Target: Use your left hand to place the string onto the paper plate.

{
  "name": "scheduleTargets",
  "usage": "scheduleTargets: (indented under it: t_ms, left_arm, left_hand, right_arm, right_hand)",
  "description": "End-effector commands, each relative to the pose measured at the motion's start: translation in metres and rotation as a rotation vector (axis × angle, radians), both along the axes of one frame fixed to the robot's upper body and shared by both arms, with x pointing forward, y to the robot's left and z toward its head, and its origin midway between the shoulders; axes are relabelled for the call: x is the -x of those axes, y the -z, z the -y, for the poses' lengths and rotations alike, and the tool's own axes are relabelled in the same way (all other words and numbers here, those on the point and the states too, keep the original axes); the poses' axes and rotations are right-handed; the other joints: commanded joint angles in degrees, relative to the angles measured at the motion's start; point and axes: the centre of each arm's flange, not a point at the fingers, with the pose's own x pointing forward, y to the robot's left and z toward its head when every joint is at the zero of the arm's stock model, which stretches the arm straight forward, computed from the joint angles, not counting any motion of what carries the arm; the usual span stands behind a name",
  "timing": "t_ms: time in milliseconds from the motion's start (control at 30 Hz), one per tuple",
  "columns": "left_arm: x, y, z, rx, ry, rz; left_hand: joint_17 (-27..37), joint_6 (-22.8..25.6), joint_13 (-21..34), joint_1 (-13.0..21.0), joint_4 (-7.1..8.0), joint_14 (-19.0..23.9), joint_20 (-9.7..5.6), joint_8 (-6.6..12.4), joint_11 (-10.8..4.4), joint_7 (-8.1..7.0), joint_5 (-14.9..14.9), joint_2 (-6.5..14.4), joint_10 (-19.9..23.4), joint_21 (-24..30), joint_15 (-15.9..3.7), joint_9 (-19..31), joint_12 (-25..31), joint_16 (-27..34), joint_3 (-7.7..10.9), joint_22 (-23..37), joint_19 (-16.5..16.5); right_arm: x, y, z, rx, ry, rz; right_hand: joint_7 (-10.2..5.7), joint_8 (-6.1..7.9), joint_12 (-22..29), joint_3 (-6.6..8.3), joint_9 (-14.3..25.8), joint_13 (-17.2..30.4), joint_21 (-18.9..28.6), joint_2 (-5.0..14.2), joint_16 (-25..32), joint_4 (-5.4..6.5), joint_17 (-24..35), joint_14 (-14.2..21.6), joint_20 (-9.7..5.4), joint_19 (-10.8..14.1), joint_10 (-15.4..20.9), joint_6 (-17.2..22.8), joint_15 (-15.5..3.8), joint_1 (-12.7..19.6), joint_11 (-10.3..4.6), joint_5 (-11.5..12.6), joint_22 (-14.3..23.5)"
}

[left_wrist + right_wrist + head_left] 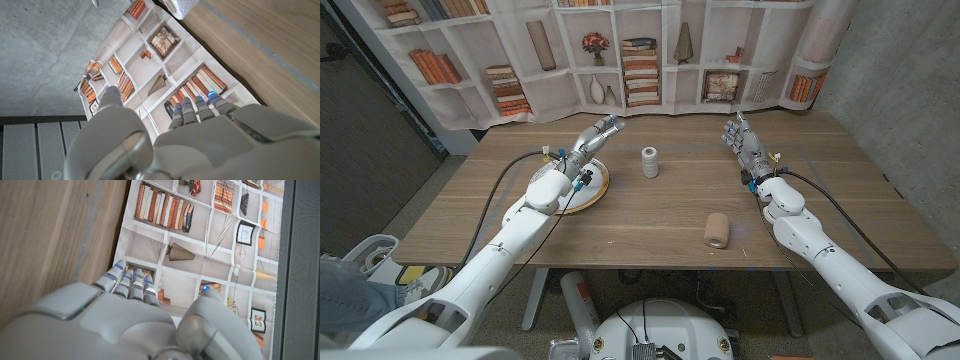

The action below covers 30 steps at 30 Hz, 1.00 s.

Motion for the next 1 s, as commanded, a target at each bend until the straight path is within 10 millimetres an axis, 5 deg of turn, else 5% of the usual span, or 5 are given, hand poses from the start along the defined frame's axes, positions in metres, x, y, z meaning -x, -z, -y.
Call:
scheduleTargets:
  t_ms: [33,1000]
  left_arm:
    - [0.001,-0.004,0.010,-0.066,-0.062,0.016]
    - [0.002,-0.008,0.039,-0.214,-0.162,0.048]
  left_hand:
    - [0.3,-0.6,0.1,0.8,-0.68,0.3,0.37,-0.43,0.20,0.14,0.2,-0.4,0.4,0.3,0.40,0.1,-0.2,0.3,-0.13,0.2,0.3]
    - [0.4,-0.8,0.2,2.2,-1.63,0.6,1.37,-0.67,0.36,-0.20,0.2,-2.0,0.5,-0.2,0.48,0.2,-0.4,0.2,-1.31,0.3,0.4]
  right_arm:
    - [0.001,-0.003,-0.001,-0.005,0.003,0.010]
    - [-0.004,-0.001,-0.001,-0.025,-0.002,0.014]
  right_hand:
    - [-0.12,0.47,0.4,0.06,0.3,0.1,0.0,0.19,0.3,-0.27,0.1,0.4,0.04,0.5,0.2,0.4,0.17,0.4,-0.20,0.3,0.2]
    - [-0.17,0.48,0.5,-0.08,0.3,0.1,-0.1,0.28,0.3,-0.51,0.1,0.5,0.19,0.5,0.4,0.6,0.16,0.6,-0.28,0.4,0.2]
